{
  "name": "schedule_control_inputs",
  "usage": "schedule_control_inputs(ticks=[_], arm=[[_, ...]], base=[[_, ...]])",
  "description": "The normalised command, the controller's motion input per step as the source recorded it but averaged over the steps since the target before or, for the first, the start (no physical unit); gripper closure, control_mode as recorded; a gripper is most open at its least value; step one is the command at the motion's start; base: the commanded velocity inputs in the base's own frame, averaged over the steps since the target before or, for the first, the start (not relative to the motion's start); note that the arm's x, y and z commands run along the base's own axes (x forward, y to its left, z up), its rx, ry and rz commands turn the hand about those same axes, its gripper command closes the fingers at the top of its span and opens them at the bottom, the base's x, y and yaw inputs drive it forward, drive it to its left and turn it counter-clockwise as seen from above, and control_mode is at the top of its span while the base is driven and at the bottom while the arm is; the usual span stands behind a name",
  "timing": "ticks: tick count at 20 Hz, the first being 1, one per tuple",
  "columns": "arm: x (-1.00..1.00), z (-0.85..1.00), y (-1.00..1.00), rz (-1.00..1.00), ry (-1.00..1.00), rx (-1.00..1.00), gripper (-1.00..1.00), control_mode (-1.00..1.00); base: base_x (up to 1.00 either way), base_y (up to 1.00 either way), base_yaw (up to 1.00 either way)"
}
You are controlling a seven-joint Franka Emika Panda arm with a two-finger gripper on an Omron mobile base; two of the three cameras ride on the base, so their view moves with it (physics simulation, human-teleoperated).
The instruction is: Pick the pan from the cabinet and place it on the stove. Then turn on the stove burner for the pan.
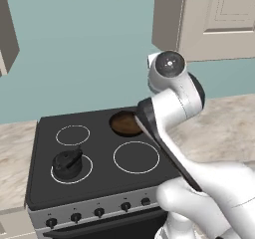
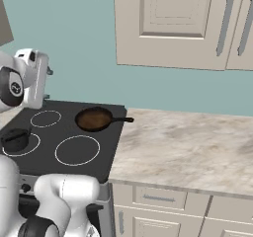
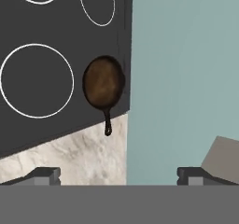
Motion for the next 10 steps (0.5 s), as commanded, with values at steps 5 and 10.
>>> schedule_control_inputs(ticks=[5, 10], arm=[[-0.82, 0.00, 0.00, 0.00, -0.06, 0.04, -1.00, -1.00], [-0.77, 0.00, 0.02, 0.00, -0.04, 0.00, -1.00, -1.00]], base=[[0.00, 0.00, 0.00], [0.00, 0.00, 0.00]])
